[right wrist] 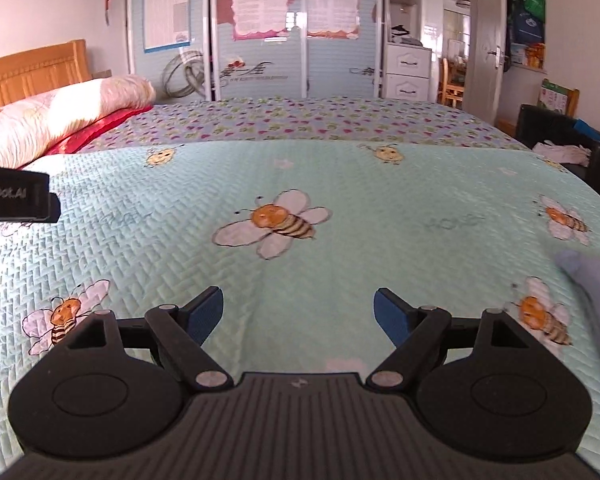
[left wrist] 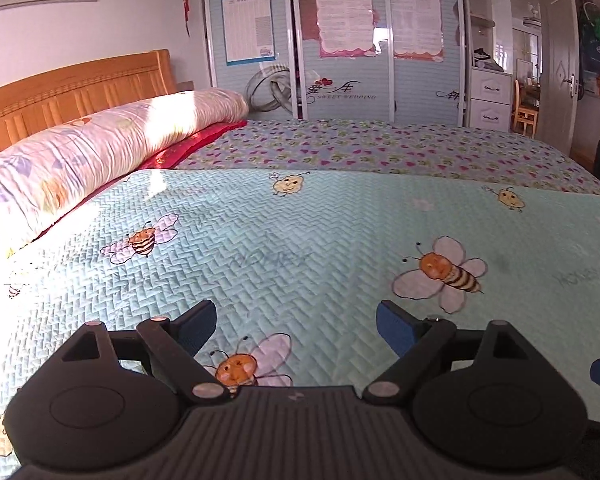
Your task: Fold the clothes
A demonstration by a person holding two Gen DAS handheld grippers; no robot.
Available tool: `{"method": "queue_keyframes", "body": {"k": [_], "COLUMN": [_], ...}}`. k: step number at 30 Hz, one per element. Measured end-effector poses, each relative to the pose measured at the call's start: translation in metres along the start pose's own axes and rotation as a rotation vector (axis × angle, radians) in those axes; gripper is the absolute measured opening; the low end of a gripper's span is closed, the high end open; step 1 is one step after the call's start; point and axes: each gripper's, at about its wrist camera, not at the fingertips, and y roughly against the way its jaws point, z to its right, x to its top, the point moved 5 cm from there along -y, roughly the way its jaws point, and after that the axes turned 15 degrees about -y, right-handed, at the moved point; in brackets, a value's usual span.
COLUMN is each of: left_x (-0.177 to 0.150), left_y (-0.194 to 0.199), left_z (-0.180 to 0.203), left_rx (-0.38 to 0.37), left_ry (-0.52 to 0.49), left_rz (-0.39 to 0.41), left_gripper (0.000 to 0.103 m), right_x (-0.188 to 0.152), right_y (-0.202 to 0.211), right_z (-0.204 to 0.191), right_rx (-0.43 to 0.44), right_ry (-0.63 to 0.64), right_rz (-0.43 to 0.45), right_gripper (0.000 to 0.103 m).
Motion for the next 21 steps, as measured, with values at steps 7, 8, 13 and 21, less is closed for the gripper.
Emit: {"method": "queue_keyframes", "body": {"k": [7,8,13,21], "left_x": [-0.019,-0.022,-0.034,-0.037], "left_y": [-0.058,-0.064,-0.094,-0.124], "left_z": [-0.009,-0.009,-0.007,0.015], "left_rx": [-0.024,-0.027,-0.045,-0.065], "left_ry": [0.024,0.027,0.034,0.0], "left_rz": [-0.068,-0.076,-0.111,-0.104], "left_gripper": [0.09,0.09,0.09,0.09], "right_x": [-0.021,-0.025,-0.036,-0.041], "right_y": [-0.041,-0.047,-0.07,-0.095], "right_z": [-0.024,-0.024,-0.022,-0.01], "right_rx": [0.0,-0.01,-0.027,-0.044], "right_ry": [0.032,0.031,0.017,0.001], "right_rz": [0.0,-0.011,-0.033,-0.036], "right_gripper": [0.082,0.082,0.082,0.082]}}
